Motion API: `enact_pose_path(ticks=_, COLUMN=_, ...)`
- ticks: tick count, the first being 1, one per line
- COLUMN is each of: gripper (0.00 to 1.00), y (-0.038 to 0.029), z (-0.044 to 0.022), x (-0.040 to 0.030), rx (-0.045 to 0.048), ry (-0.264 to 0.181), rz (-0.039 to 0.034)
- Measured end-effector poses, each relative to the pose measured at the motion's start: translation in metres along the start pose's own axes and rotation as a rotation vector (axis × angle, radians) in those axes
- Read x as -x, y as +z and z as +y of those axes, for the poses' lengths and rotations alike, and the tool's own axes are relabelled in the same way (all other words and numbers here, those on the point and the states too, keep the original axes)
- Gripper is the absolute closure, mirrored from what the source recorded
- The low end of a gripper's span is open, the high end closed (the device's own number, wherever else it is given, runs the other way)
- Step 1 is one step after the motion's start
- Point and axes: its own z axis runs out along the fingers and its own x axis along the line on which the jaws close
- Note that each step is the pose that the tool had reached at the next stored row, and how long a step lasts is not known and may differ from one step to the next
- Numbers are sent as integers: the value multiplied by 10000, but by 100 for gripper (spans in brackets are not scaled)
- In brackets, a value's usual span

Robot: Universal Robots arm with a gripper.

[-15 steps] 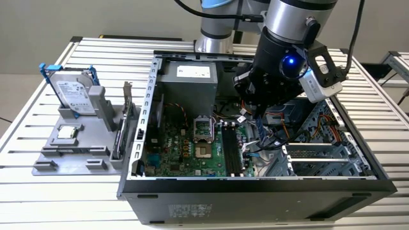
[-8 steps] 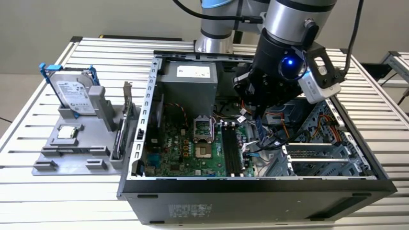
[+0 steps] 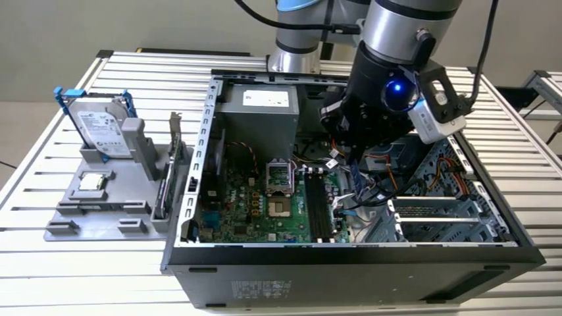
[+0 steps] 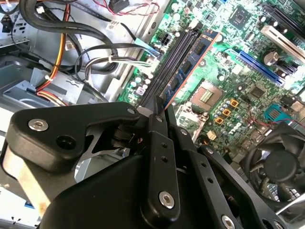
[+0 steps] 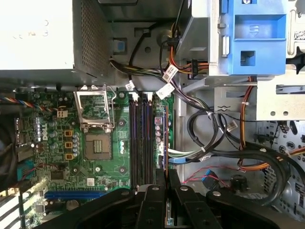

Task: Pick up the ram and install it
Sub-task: 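Insert the ram into the slot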

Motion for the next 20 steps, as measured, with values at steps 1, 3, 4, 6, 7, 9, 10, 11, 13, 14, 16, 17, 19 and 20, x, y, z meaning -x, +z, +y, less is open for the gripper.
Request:
enact_pose_path(ticks=1, gripper=100, y=4, z=1, x=0, rx=0, ry=0, rz=0)
enact_pose_path(ticks=3, gripper=100, y=10, z=2, x=0, rx=0, ry=0, rz=0)
enact_pose_path(ticks=4, gripper=100, y=13, z=2, x=0, rx=-1, ry=0, rz=0)
enact_pose_path(ticks=6, gripper=100, y=21, z=6, x=0, rx=0, ry=0, rz=0)
enact_pose_path(ticks=7, gripper=100, y=25, z=8, x=-1, rx=1, ry=0, rz=0)
enact_pose_path(ticks=9, gripper=100, y=31, z=12, x=0, rx=0, ry=0, rz=0)
enact_pose_path(ticks=10, gripper=100, y=35, z=15, x=-1, rx=0, ry=0, rz=0)
enact_pose_path(ticks=11, gripper=100, y=38, z=17, x=-1, rx=-1, ry=0, rz=0)
enact_pose_path(ticks=13, gripper=100, y=45, z=20, x=-1, rx=-1, ry=0, rz=0)
enact_pose_path(ticks=14, gripper=100, y=48, z=21, x=-1, rx=-3, ry=0, rz=0)
enact_pose_path(ticks=16, gripper=100, y=55, z=24, x=-1, rx=-3, ry=0, rz=1)
enact_pose_path(ticks=17, gripper=100, y=59, z=25, x=-1, rx=-1, ry=0, rz=0)
enact_pose_path(ticks=19, gripper=100, y=66, z=29, x=-1, rx=-1, ry=0, rz=0)
enact_pose_path(ticks=20, gripper=100, y=70, z=31, x=-1, rx=1, ry=0, rz=-1)
